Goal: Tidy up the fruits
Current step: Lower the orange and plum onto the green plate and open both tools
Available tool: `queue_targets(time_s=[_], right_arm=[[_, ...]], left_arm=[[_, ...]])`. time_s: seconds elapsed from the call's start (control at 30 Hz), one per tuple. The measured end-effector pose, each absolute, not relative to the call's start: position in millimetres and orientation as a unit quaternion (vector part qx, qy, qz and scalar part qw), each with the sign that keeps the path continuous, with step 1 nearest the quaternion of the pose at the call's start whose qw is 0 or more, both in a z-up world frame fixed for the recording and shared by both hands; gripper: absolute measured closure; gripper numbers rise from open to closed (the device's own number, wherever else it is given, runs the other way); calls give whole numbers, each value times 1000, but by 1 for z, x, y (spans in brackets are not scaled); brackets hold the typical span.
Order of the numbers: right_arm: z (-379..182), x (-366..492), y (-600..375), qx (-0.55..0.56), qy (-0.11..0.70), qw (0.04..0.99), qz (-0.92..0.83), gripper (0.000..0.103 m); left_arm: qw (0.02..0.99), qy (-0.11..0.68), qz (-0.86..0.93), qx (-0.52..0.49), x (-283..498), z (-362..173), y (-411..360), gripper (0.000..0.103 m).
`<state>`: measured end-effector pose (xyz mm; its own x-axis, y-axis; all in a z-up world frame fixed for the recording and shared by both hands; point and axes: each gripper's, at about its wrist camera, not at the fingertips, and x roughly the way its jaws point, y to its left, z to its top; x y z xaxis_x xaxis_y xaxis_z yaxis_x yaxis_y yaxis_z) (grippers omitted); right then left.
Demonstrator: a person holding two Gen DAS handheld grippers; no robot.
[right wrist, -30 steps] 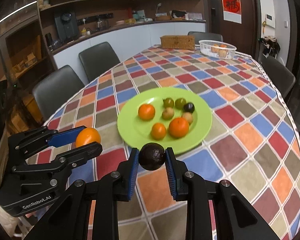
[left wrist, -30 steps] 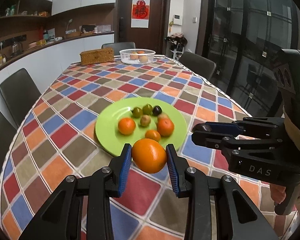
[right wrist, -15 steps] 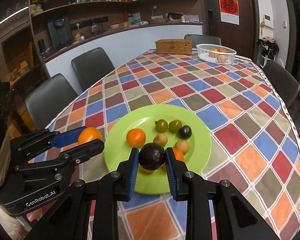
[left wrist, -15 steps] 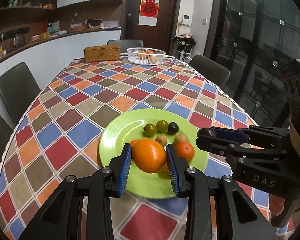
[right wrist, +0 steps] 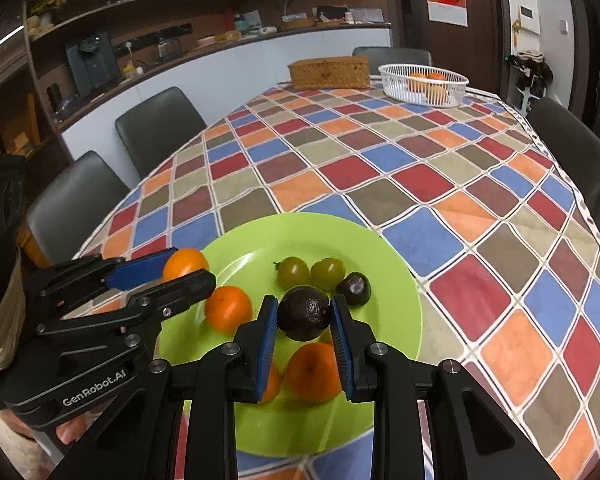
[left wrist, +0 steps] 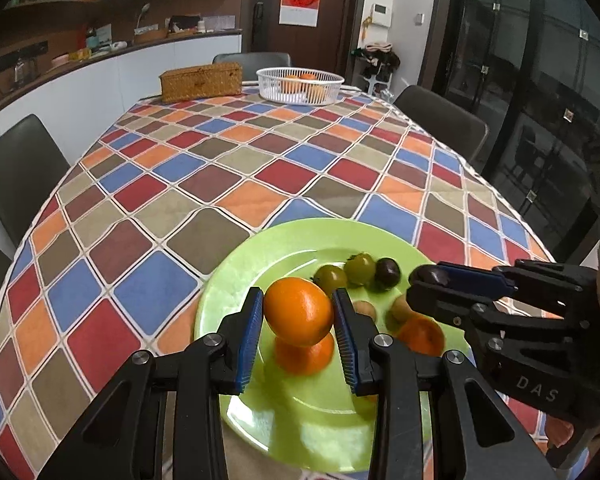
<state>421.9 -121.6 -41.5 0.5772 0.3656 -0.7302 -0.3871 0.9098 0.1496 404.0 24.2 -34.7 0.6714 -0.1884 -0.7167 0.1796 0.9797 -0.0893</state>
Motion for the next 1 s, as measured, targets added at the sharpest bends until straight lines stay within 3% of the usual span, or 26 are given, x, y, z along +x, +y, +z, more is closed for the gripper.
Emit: queue_targets(time_s=[0.37, 0.43, 1.0], right_arm=[[-61, 444, -126, 0, 434, 879, 198, 75], [-62, 444, -127, 4, 433, 880, 196, 75], [-24, 389, -146, 3, 387, 904, 183, 73]], left_arm=[[901, 422, -99, -4, 430, -53, 20, 68], [904, 415, -98, 2, 428, -51, 19, 60], [929, 363, -73, 22, 357, 3, 13, 59]])
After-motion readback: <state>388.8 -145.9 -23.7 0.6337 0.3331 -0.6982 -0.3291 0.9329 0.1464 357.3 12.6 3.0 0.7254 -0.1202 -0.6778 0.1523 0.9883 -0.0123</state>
